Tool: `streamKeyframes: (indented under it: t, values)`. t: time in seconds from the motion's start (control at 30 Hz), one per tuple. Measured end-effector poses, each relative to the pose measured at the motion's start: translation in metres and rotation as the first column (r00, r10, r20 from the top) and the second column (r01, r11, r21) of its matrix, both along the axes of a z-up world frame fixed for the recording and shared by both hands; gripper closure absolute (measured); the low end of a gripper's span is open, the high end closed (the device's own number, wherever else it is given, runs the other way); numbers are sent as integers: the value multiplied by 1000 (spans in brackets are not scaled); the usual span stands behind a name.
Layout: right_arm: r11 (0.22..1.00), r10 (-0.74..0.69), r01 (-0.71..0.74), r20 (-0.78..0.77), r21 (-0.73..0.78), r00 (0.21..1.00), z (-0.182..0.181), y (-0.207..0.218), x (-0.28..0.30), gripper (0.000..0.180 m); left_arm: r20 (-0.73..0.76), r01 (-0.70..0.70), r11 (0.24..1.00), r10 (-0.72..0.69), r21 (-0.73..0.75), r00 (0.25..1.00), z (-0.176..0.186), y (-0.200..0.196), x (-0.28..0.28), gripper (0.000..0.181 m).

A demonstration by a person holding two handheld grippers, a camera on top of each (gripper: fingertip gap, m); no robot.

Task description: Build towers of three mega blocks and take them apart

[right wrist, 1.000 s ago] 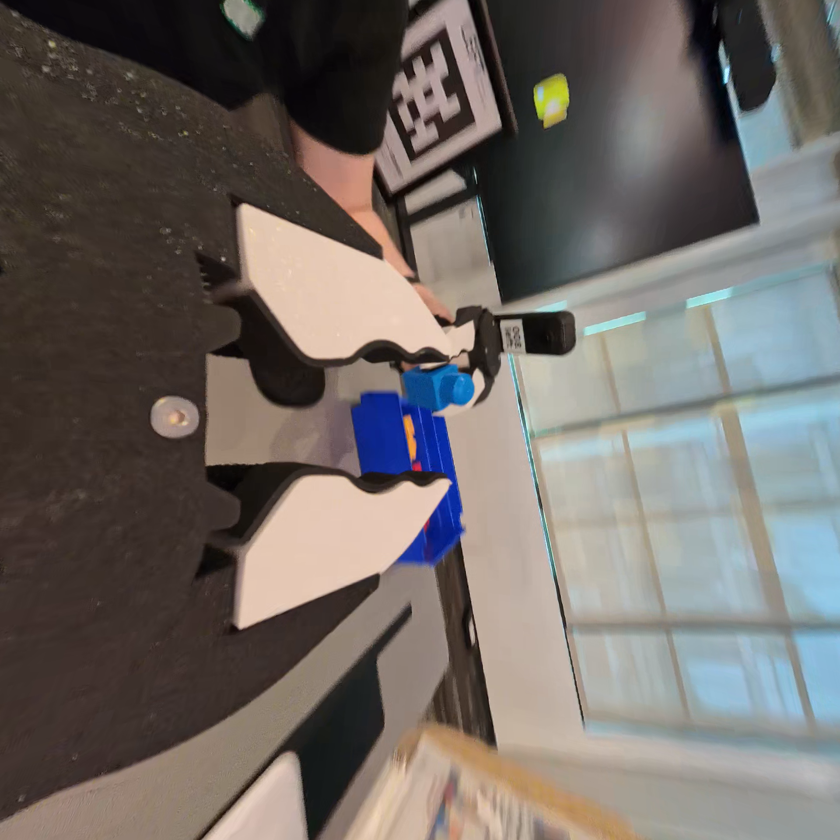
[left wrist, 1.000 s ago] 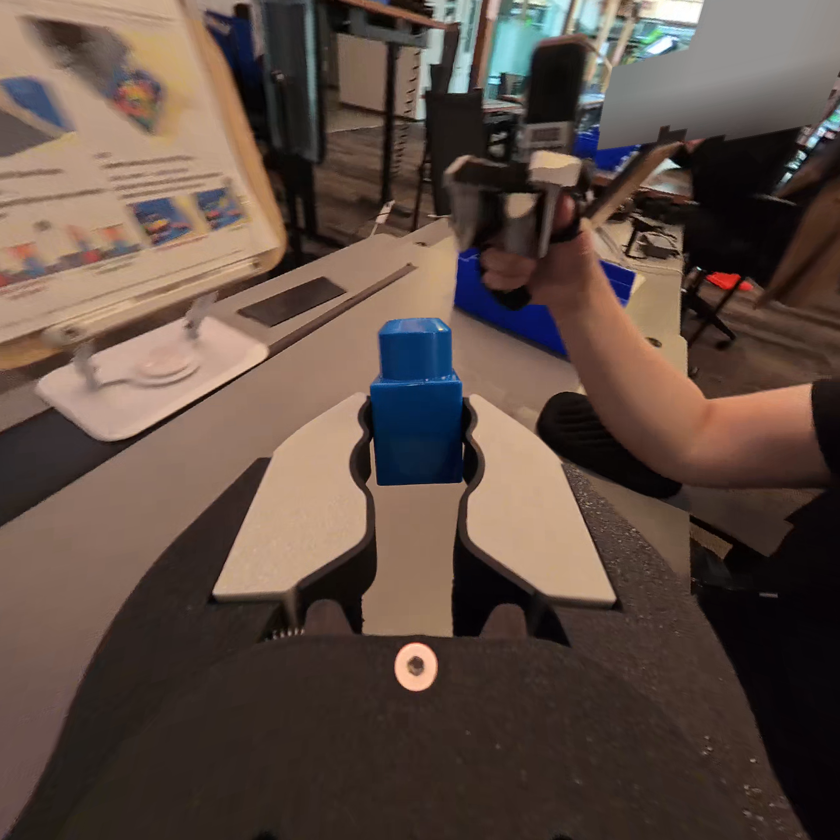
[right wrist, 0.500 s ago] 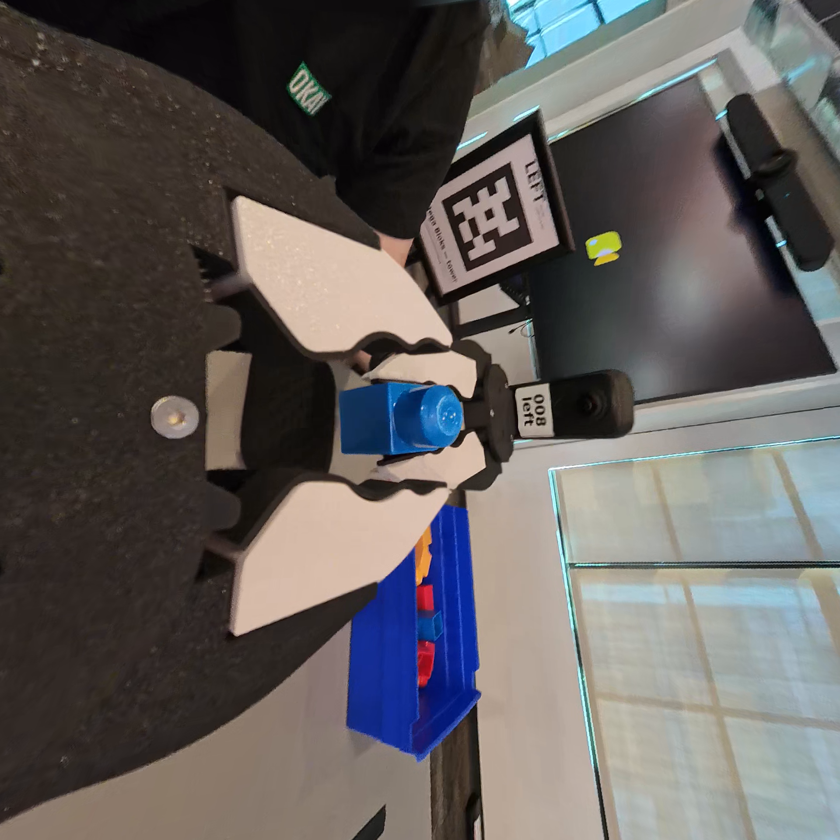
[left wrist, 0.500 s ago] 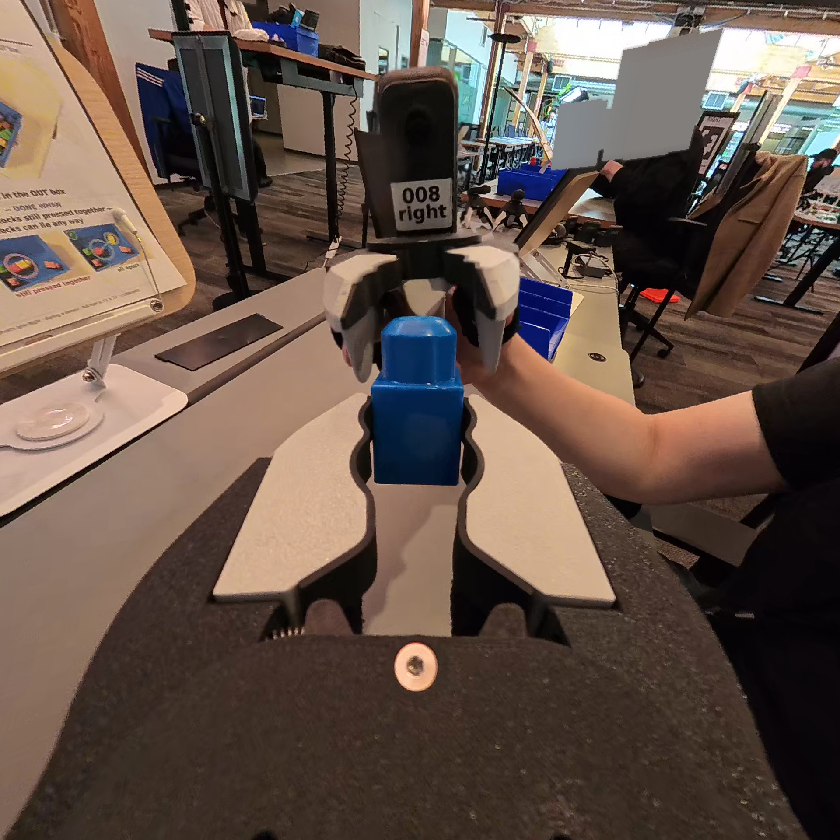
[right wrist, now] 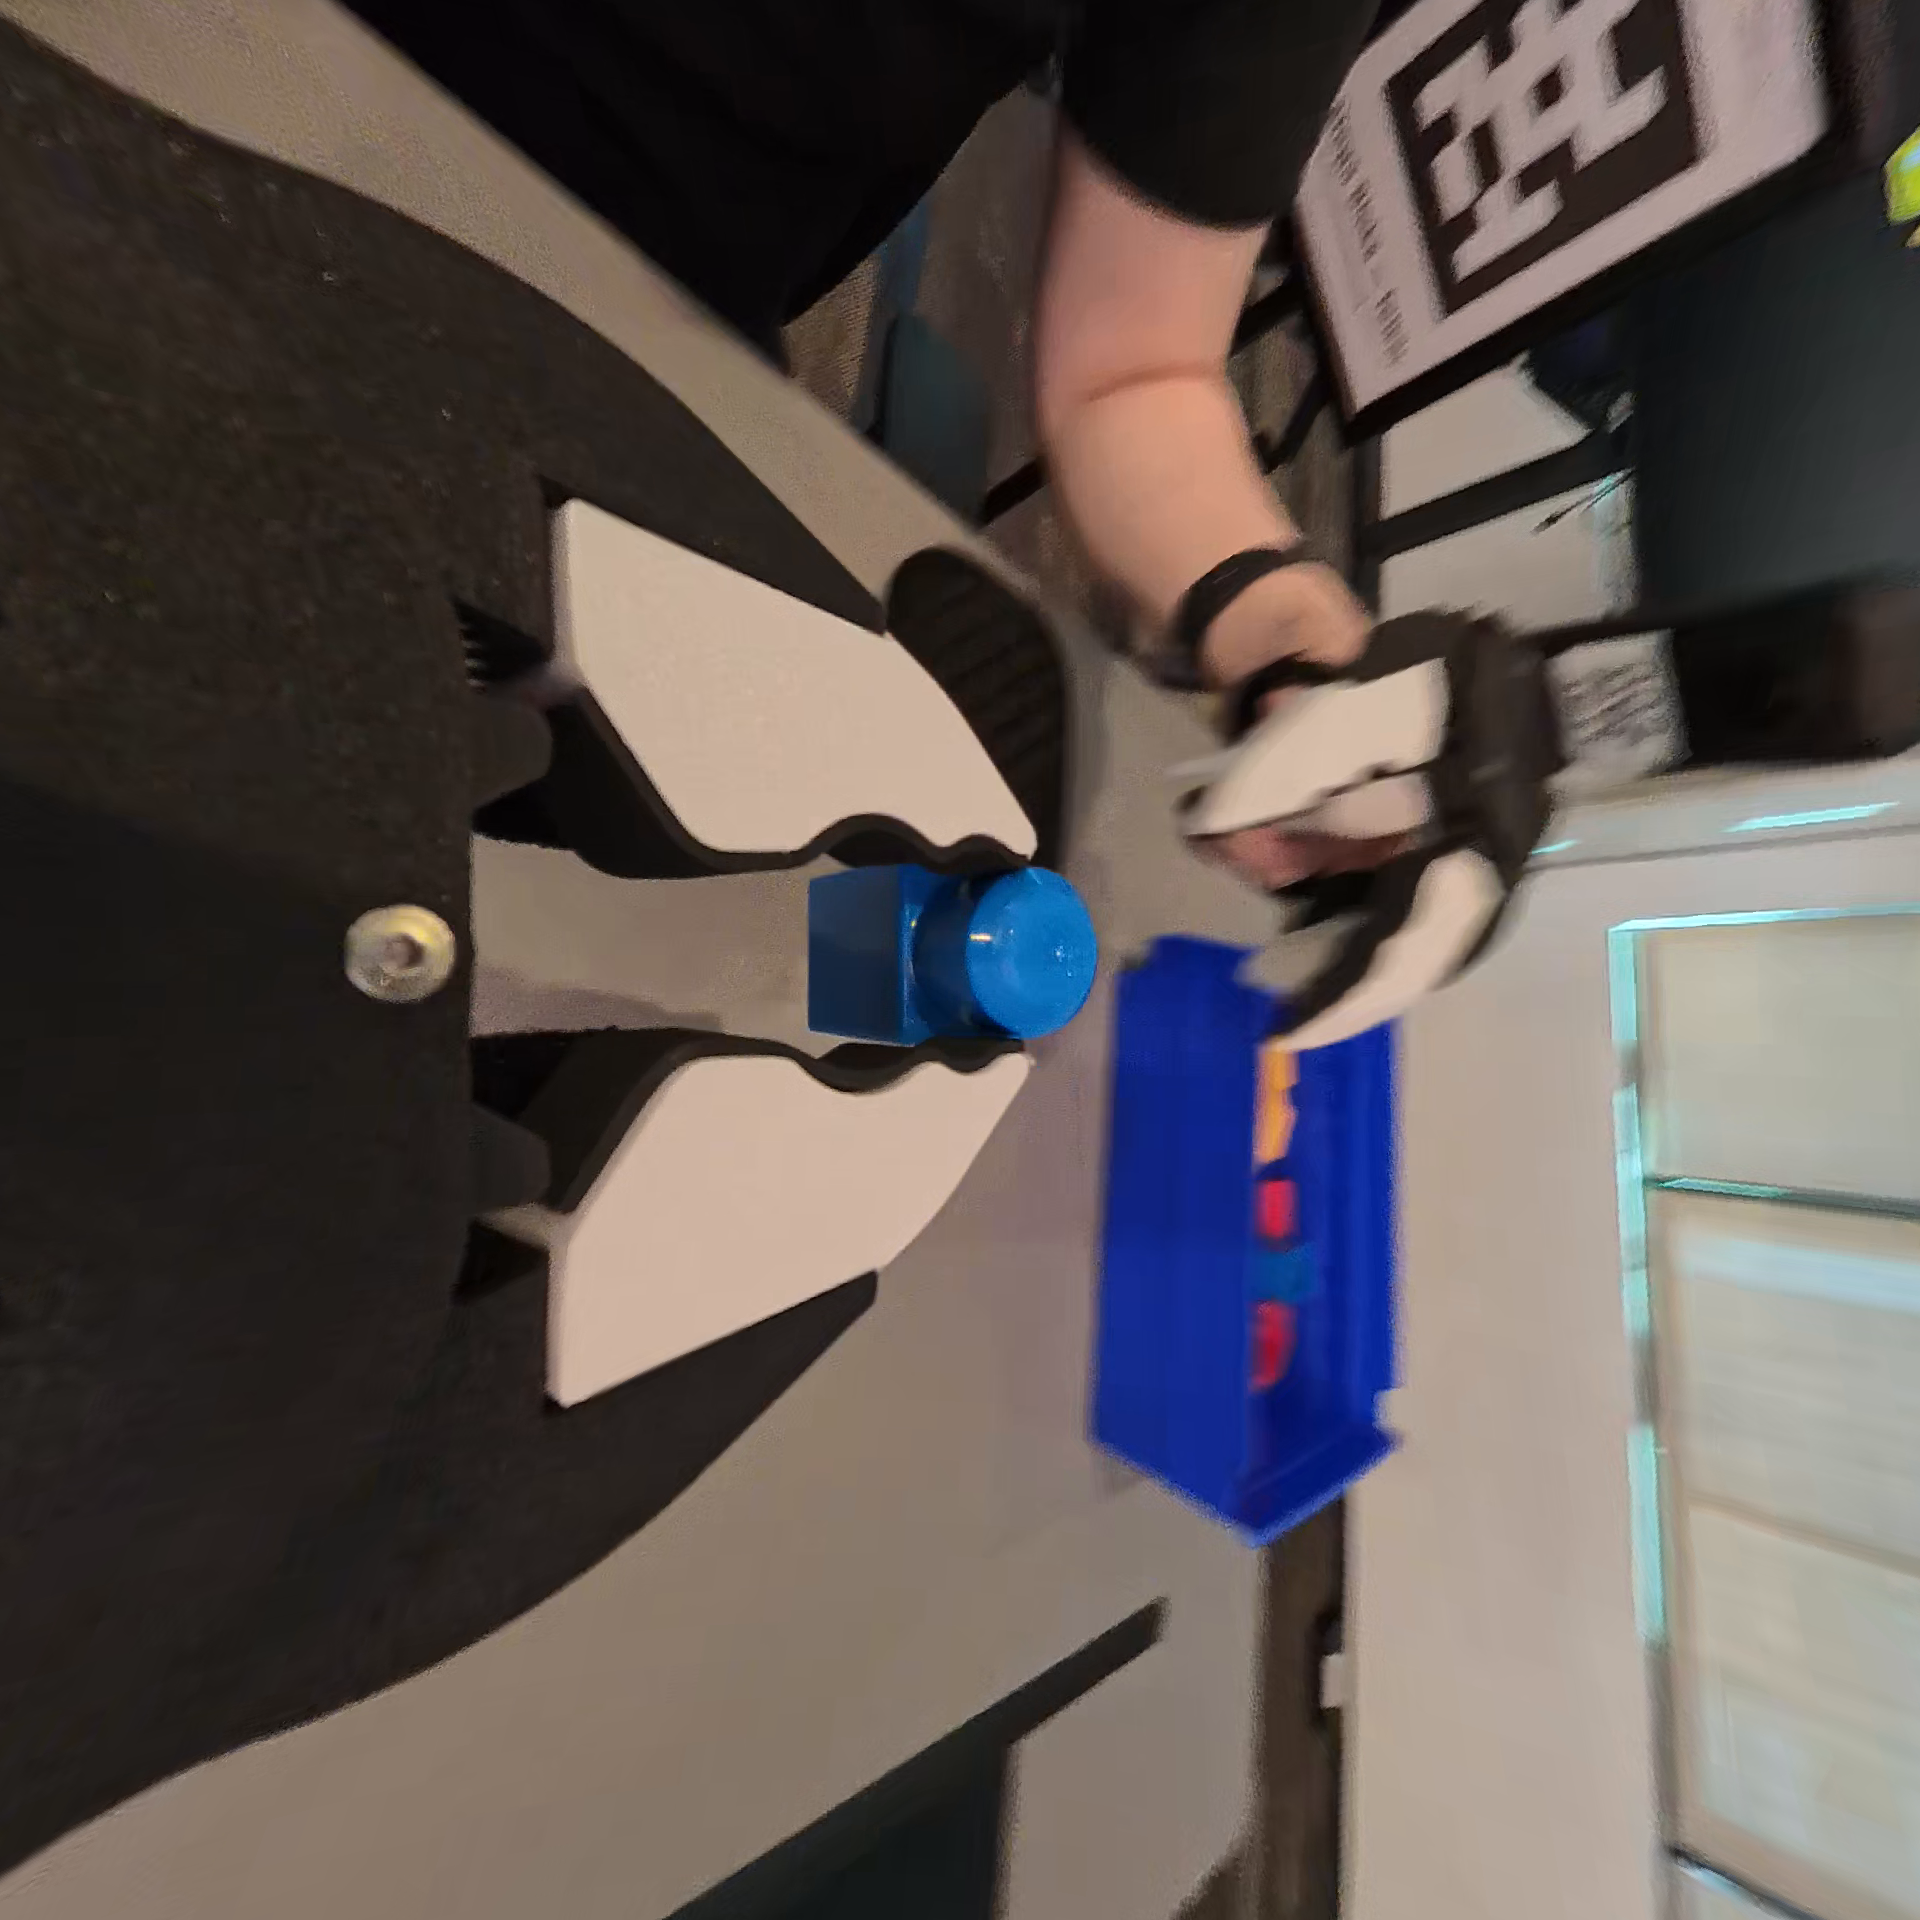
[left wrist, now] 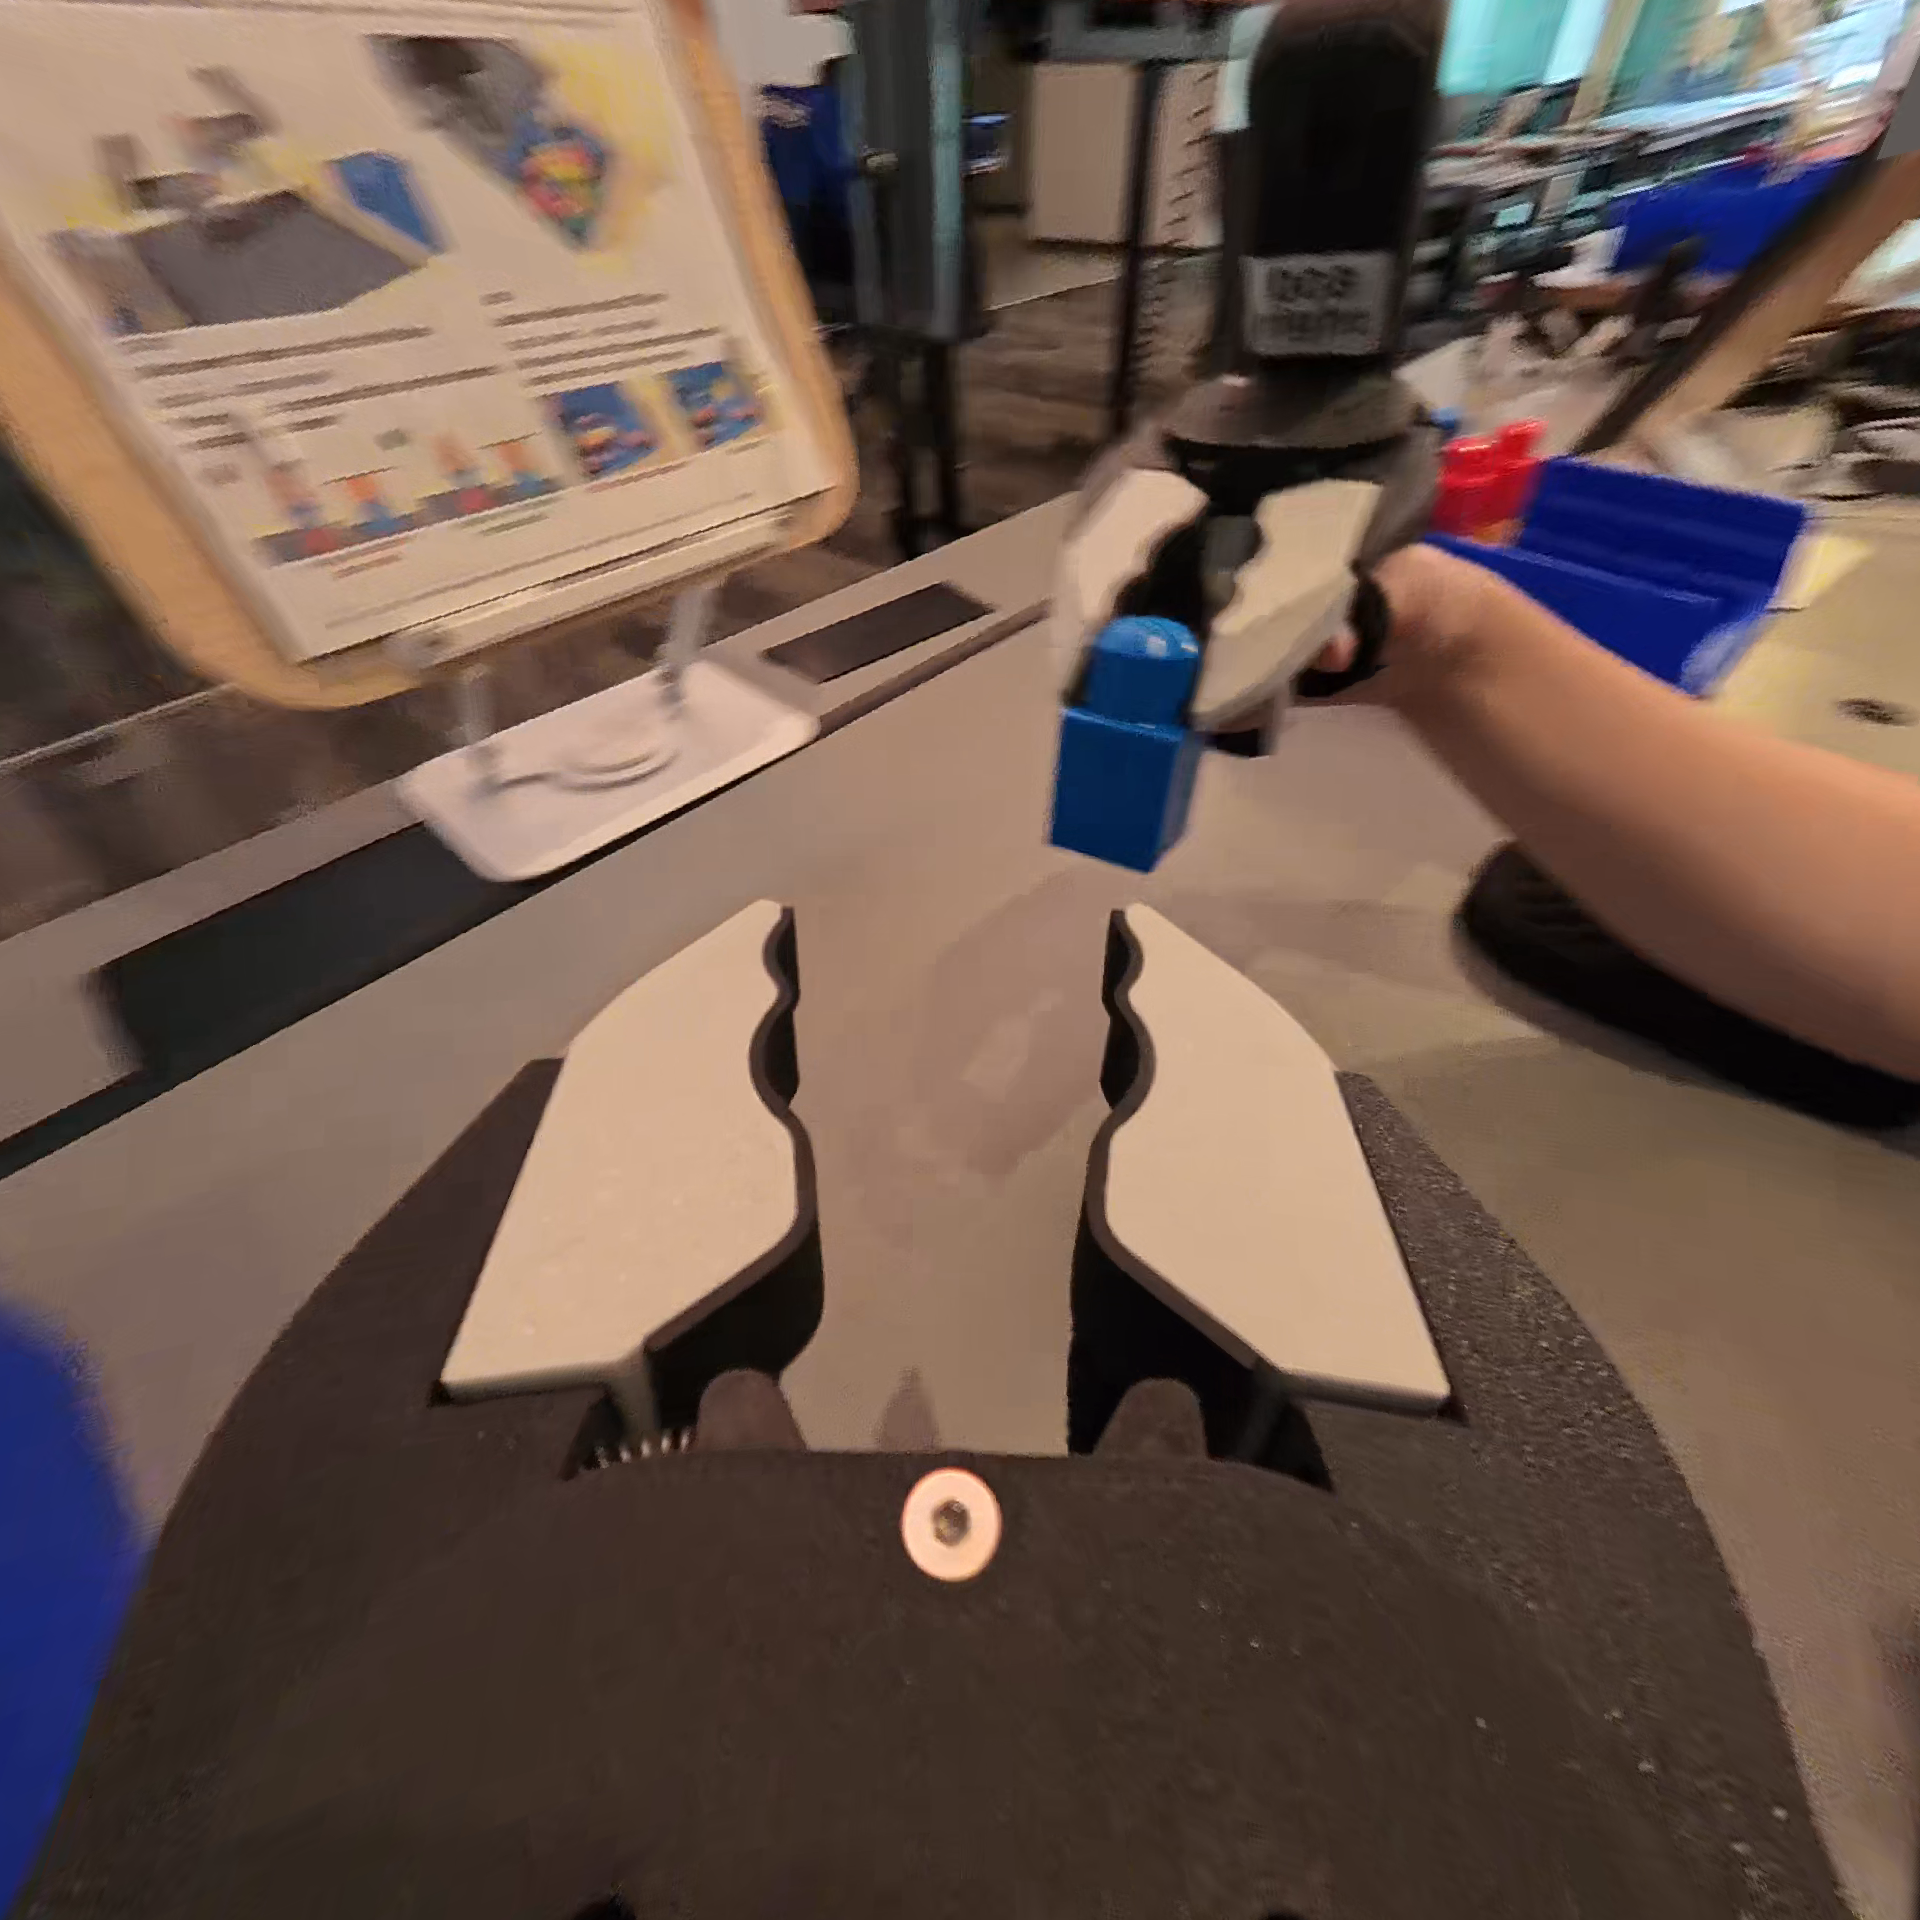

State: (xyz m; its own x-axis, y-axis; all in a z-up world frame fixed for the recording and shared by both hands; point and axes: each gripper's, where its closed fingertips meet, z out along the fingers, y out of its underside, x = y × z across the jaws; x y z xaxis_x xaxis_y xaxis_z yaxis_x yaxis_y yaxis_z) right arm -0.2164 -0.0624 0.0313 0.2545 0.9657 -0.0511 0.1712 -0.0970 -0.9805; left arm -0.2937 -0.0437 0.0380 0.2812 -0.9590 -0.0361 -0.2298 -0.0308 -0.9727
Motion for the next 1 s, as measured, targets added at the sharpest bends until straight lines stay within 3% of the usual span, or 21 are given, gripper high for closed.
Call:
streamKeyframes:
  t: [0.13, 0.3, 0.4, 0.73, 1.0]
  values:
    - [979, -104, 131, 173, -153, 979, -86, 34, 39, 151, -68, -337, 941, 338, 19, 939, 3, 75, -97, 129]
    - [981, -76, 123, 286, -148, 955, -135, 38, 41, 152, -357, -623, 779, 603, 71, 714, -31, 168, -221, 138]
    - [991, -71, 104, 344, -79, 936, -142, 38, 34, 152, -484, -687, 725, 619, 48, 619, -63, 195, -256, 136]
    - [994, -97, 109, 290, -24, 952, -143, 44, 30, 152, -566, -801, 582, 617, -140, 547, -118, 245, -259, 132]
    - [995, -77, 93, 271, -45, 960, -145, 44, 30, 151, -614, -848, 528, 657, -38, 437, -134, 270, -266, 132]
